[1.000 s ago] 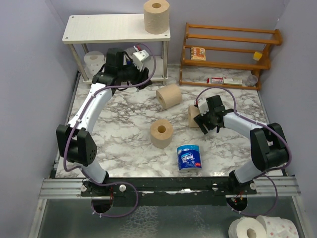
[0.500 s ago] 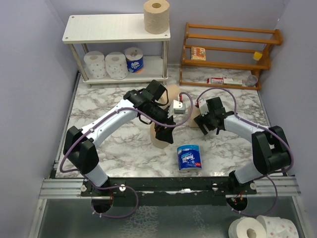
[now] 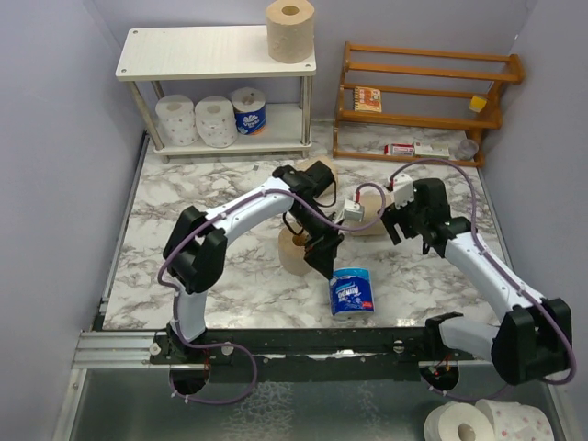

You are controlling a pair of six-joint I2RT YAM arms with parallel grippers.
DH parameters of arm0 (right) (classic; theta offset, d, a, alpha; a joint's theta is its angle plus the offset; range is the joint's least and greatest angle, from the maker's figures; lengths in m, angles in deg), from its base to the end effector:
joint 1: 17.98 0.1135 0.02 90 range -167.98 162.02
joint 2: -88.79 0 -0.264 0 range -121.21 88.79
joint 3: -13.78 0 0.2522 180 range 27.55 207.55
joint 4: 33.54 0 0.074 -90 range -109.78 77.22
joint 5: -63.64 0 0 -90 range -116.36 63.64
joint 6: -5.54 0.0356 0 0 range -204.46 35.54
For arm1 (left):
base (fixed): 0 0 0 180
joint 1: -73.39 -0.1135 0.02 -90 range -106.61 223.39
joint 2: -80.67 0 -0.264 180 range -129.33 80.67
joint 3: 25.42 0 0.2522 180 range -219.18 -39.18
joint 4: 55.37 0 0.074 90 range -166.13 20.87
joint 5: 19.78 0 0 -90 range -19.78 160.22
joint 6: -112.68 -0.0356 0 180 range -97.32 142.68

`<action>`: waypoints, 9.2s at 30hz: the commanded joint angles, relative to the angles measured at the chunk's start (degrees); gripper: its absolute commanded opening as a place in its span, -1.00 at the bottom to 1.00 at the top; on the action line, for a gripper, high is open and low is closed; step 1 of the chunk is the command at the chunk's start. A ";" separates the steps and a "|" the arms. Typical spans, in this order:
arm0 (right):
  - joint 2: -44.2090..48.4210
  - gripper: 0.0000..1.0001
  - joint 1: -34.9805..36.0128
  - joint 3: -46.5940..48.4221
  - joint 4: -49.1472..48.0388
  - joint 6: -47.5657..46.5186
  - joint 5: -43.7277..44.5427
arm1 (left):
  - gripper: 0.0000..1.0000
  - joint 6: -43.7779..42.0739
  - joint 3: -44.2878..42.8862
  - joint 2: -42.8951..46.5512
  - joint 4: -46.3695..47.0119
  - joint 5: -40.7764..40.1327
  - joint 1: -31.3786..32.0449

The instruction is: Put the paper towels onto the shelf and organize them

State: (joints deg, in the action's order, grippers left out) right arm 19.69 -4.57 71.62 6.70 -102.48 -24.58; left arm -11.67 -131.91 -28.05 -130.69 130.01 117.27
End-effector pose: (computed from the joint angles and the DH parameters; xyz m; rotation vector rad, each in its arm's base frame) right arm 0.2351 0.0549 0.2251 -0.6562 2.3817 -0.0730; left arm 0.2501 -0.2832 0.2640 1.7808 1.9296 -1.5251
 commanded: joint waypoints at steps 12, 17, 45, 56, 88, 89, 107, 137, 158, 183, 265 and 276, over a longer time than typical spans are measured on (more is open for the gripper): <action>-3.72 0.60 -7.02 -2.90 -5.70 0.71 11.27 | 0.98 -2.37 -10.71 -12.66 -7.96 -2.31 8.86; -3.85 0.60 -7.04 -2.92 -5.28 0.73 10.13 | 0.98 -2.83 -10.45 -12.76 -7.71 -2.31 9.15; -5.77 0.58 -7.01 -2.42 -5.20 0.27 8.93 | -1.00 -3.48 -10.10 -16.82 -8.78 0.42 9.30; -6.76 0.58 -6.99 -2.37 -5.16 0.18 8.86 | -1.00 -8.19 -18.80 -14.32 -20.58 -4.84 9.39; -7.68 0.58 -7.00 -2.00 -4.04 -0.35 7.05 | -1.00 -13.53 -14.00 5.42 38.96 -82.89 -7.28; -7.60 0.58 -7.03 -2.08 -4.01 -0.35 7.05 | -1.00 -14.20 -12.47 4.91 42.54 -83.46 -7.83; -8.60 0.58 -7.01 -2.34 -4.18 -0.26 7.96 | -1.00 -27.26 -5.91 -10.53 77.67 -83.01 -12.57; -12.26 0.58 -6.95 -1.93 -3.19 -0.44 6.78 | 0.11 38.87 -11.64 -6.35 24.02 4.73 -49.65; -12.57 0.57 -6.83 -1.47 -2.39 -0.87 4.64 | 0.98 25.65 7.43 -0.86 15.27 0.35 -57.24; -13.37 0.55 -6.82 -1.59 -1.74 -0.94 3.81 | 0.75 22.38 4.53 -11.83 17.61 5.98 -54.58; -13.19 0.54 -6.31 -1.51 -1.62 -0.87 3.83 | -1.00 -14.93 -34.19 -15.27 25.26 -81.68 -18.62; -12.50 0.54 -6.29 -1.46 -1.82 -0.85 3.85 | -1.00 -25.96 -26.70 -16.09 38.87 -83.36 -17.16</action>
State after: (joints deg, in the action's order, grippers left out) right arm 5.85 -11.20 70.44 4.28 -102.81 -20.69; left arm -33.33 -157.96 -44.21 -99.15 48.27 99.44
